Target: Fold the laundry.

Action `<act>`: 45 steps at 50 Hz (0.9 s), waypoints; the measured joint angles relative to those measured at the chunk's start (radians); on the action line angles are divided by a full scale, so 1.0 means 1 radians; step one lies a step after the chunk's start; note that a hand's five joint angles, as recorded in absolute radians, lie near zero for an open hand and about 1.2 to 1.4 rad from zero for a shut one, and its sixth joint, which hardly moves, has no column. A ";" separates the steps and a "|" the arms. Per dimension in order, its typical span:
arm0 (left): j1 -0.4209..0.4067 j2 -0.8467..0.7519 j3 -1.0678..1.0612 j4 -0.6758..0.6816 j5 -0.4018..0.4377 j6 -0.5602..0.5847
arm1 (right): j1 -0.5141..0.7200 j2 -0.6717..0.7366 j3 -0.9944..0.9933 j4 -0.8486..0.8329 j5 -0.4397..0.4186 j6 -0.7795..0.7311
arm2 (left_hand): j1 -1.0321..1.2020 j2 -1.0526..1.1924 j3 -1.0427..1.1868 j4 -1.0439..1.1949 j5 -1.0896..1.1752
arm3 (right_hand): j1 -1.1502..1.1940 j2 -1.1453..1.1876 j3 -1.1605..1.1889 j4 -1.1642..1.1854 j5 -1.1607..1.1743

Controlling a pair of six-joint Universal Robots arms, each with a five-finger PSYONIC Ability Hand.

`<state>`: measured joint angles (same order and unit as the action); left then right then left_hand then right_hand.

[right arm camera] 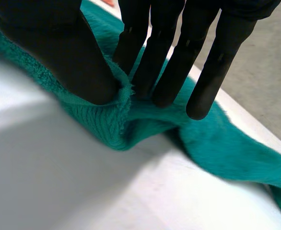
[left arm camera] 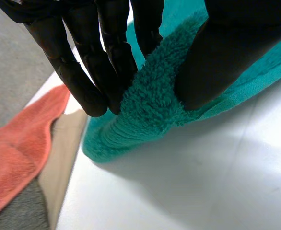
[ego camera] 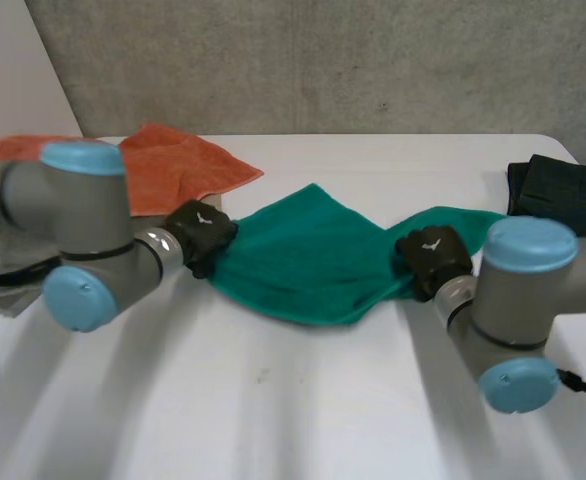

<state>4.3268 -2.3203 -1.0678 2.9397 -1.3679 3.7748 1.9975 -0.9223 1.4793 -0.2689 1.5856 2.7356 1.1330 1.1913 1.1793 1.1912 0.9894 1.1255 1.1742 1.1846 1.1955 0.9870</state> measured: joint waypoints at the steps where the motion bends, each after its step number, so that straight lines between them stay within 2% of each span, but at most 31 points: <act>1: 0.000 0.024 -0.016 -0.004 -0.003 -0.005 | -0.005 -0.010 -0.001 0.009 -0.001 0.002 | 0.000 0.000 0.000 0.000 0.000 | 0.000 0.000 0.000 0.000 0.000; 5: 0.000 0.223 -0.151 -0.033 -0.028 -0.044 | -0.048 -0.137 -0.024 0.153 -0.013 -0.009 | 0.000 0.000 0.000 0.001 0.000 | 0.000 0.000 0.002 0.001 0.000; 9: 0.008 0.450 -0.276 -0.047 -0.051 -0.081 | -0.104 -0.321 -0.098 0.396 -0.041 -0.071 | 0.000 0.000 0.003 0.003 0.000 | 0.000 0.000 0.003 0.002 0.000; 13: 0.022 0.623 -0.343 -0.054 -0.060 -0.119 | -0.165 -0.442 -0.198 0.611 -0.065 -0.130 | 0.000 0.002 0.004 0.004 0.000 | 0.000 0.000 0.003 0.003 0.000; 18: 0.036 0.698 -0.362 -0.074 -0.066 -0.162 | -0.206 -0.470 -0.291 0.778 -0.084 -0.174 | 0.000 0.002 0.004 0.004 0.000 | 0.013 0.000 0.003 0.003 0.026; 22: 0.043 0.646 -0.347 -0.078 -0.075 -0.181 | -0.207 -0.404 -0.350 0.847 -0.100 -0.203 | 0.000 0.002 0.004 0.004 0.000 | 0.014 0.000 0.003 0.003 0.031; 26: 0.042 0.517 -0.265 -0.015 -0.091 -0.184 | -0.192 -0.295 -0.406 0.775 -0.097 -0.206 | 0.000 0.002 0.005 0.004 0.000 | 0.014 0.000 0.003 0.003 0.031; 32: 0.035 0.316 0.013 0.186 -0.138 -0.201 | -0.173 -0.153 -0.563 0.478 -0.045 -0.159 | 0.000 0.004 0.006 0.004 0.000 | 0.014 0.000 0.003 0.003 0.031; 33: 0.032 0.282 0.093 0.244 -0.150 -0.216 | -0.169 -0.135 -0.606 0.376 -0.029 -0.135 | 0.000 0.004 0.006 0.004 0.000 | 0.014 0.000 0.003 0.004 0.031; 39: 0.022 0.244 0.311 0.442 -0.176 -0.313 | -0.153 -0.163 -0.684 -0.007 0.009 -0.028 | 0.000 0.004 0.006 0.004 0.000 | 0.014 0.000 0.003 0.004 0.038; 45: 0.024 0.297 0.239 0.474 -0.200 -0.371 | -0.152 -0.242 -0.598 -0.138 -0.007 0.024 | 0.000 0.004 0.006 0.004 0.012 | 0.014 0.000 0.003 0.004 0.043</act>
<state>4.3504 -2.0228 -0.8285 3.4140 -1.5680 3.4041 1.8455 -1.1643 0.8813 -0.4071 1.5781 2.7599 1.1331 1.1949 1.1854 1.1955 1.0012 1.1397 1.1741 1.1879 1.1992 1.0304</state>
